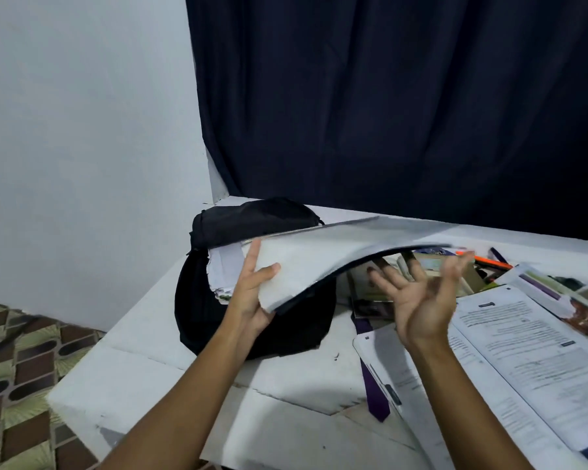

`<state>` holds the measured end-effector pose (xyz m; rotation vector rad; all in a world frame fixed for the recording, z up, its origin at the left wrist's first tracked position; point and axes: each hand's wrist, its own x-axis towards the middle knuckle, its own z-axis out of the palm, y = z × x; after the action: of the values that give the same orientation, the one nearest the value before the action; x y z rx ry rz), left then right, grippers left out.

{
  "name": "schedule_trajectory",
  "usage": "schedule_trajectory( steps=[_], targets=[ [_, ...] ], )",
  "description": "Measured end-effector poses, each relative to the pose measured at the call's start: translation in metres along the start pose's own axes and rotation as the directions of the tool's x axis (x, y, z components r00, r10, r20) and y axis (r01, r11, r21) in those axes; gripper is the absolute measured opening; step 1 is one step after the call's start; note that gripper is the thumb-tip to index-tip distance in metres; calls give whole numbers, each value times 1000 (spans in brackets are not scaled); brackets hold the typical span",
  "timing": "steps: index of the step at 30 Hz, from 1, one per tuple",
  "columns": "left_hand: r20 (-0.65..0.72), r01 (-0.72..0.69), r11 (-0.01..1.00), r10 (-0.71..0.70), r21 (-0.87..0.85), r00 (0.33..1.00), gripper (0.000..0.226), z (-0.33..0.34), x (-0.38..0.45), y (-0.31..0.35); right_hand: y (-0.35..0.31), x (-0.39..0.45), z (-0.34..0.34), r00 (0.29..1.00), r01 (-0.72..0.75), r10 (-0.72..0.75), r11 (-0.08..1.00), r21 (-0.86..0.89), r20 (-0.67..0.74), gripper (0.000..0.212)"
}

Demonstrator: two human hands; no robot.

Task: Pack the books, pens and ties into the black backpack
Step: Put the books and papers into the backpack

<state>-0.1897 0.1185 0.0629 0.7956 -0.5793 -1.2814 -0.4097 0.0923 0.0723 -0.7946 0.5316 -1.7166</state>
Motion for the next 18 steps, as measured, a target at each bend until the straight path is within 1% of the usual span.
schedule_trajectory(
  steps=[1, 3, 4, 5, 6, 8, 9, 10, 11, 12, 13, 14, 15, 16, 17, 18],
  targets=[
    [-3, 5, 1000, -5, 13, 1000, 65, -9, 0, 4, -2, 2, -11, 994, -84, 92, 989, 122, -59, 80],
    [8, -2, 999, 2, 54, 1000, 63, -27, -2, 11, -4, 7, -33, 942, -252, 310, 907, 338, -131, 70],
    [24, -8, 996, 6, 88, 1000, 62, -35, -3, 15, -3, 9, -41, 910, -318, 394, 862, 394, -128, 66],
    [42, -13, 991, 8, 132, 999, 61, -42, -6, 20, -2, 12, -49, 888, -366, 445, 839, 402, -120, 65],
    [66, -27, 984, 15, 177, 998, 60, -49, -9, 25, -2, 15, -55, 880, -406, 468, 832, 379, -85, 69],
    [109, -39, 965, 11, 257, 994, 65, -62, -13, 36, -5, 26, -63, 857, -501, 514, 818, 284, 32, 75],
    [124, -38, 953, 1, 300, 992, 69, -68, -15, 43, -8, 33, -62, 830, -557, 549, 802, 216, 103, 75],
    [139, -41, 937, -8, 347, 990, 74, -74, -18, 50, -9, 40, -60, 782, -618, 579, 766, 175, 230, 74],
    [147, -41, 919, -19, 392, 989, 78, -80, -19, 56, -8, 48, -67, 720, -683, 605, 706, 189, 341, 72],
    [152, -36, 903, -33, 429, 988, 83, -86, -21, 61, -9, 52, -70, 651, -739, 644, 657, 146, 402, 70],
    [157, -29, 890, -48, 455, 987, 85, -92, -24, 66, -9, 55, -70, 622, -744, 653, 665, 67, 432, 68],
    [160, -27, 880, -56, 474, 986, 83, -97, -25, 71, -8, 59, -63, 579, -749, 651, 663, 3, 490, 66],
    [156, -20, 871, -65, 491, 986, 81, -100, -26, 75, -8, 66, -55, 515, -764, 685, 639, -86, 516, 66],
    [152, -7, 858, -83, 514, 985, 81, -103, -28, 79, -6, 66, -47, 480, -733, 728, 639, -232, 489, 70],
    [151, 2, 842, -98, 539, 984, 79, -104, -28, 82, 0, 68, -43, 486, -664, 735, 662, -348, 472, 76],
    [154, 7, 827, -113, 562, 981, 77, -106, -29, 83, 7, 70, -39, 478, -607, 759, 649, -458, 441, 81]
  ],
)
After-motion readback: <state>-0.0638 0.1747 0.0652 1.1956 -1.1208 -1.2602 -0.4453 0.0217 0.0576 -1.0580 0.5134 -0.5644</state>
